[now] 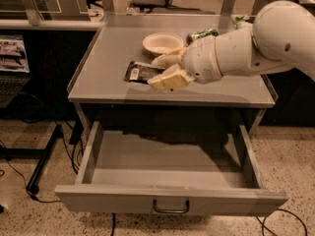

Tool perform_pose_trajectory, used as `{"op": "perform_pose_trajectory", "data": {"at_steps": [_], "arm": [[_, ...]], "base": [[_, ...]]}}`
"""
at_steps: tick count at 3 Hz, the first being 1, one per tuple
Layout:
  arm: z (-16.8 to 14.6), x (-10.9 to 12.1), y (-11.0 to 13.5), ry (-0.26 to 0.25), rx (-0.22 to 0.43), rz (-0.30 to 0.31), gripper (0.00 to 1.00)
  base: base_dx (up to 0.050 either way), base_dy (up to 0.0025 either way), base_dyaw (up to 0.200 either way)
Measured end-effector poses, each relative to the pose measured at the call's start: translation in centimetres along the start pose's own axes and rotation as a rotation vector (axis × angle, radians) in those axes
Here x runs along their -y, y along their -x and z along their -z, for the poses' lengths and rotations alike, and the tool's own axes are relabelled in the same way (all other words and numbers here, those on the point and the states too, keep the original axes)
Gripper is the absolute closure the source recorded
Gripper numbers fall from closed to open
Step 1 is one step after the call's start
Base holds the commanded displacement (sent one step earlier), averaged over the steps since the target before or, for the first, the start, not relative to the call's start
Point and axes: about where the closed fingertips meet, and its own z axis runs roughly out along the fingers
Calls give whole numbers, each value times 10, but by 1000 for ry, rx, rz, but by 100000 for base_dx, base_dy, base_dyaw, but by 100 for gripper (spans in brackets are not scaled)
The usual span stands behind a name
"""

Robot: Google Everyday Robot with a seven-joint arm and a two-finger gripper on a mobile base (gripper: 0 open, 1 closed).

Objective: Place rxbar chocolate into top drawer

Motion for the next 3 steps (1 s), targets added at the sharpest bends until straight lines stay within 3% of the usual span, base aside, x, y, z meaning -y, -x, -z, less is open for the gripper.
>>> {"op": "perform_pose_trajectory", "data": {"at_steps": [1, 3], "arm": [[15, -37, -45, -116, -48, -97, 100], [6, -75, -94, -198, -81, -202, 100]], "base": [[0, 0, 0], [0, 0, 0]]}}
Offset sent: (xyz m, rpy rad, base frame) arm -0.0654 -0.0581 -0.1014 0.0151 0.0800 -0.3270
